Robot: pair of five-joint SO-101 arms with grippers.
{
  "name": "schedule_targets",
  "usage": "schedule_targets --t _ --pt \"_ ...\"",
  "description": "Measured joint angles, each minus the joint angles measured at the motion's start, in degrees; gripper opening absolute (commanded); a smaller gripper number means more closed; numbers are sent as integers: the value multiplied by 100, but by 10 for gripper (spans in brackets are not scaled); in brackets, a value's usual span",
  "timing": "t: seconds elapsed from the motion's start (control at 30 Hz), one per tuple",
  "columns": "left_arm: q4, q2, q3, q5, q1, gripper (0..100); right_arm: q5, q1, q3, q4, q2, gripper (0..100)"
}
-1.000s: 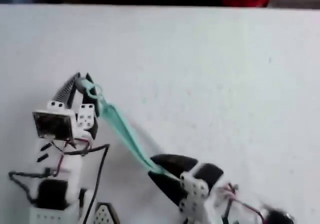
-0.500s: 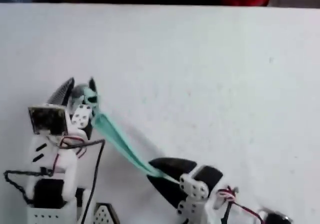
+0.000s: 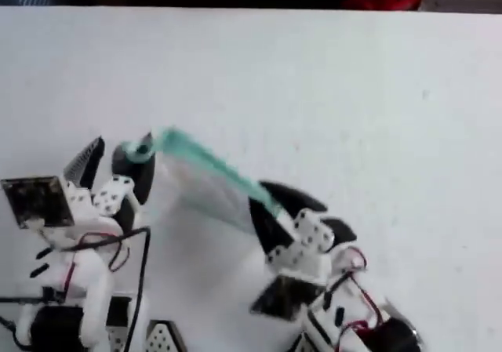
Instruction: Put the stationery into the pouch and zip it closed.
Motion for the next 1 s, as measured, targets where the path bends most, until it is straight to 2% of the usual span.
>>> schedule_targets --t 0.27,0.4,0.6,0.77,1.0 --pt "369 0 -132 88 9 252 -1477 870 202 -862 607 20" --pt "369 0 9 88 0 252 -2207 1670 185 -1424 1530 20" --pt "-440 9 1187 88 114 234 -2936 3112 193 -1925 2831 20" --pt "-1099 88 2013 88 721 194 -2681 3727 273 -1934 3429 20" --pt "-1371 88 2215 -141 967 196 -1196 4018 325 -1732 4026 20"
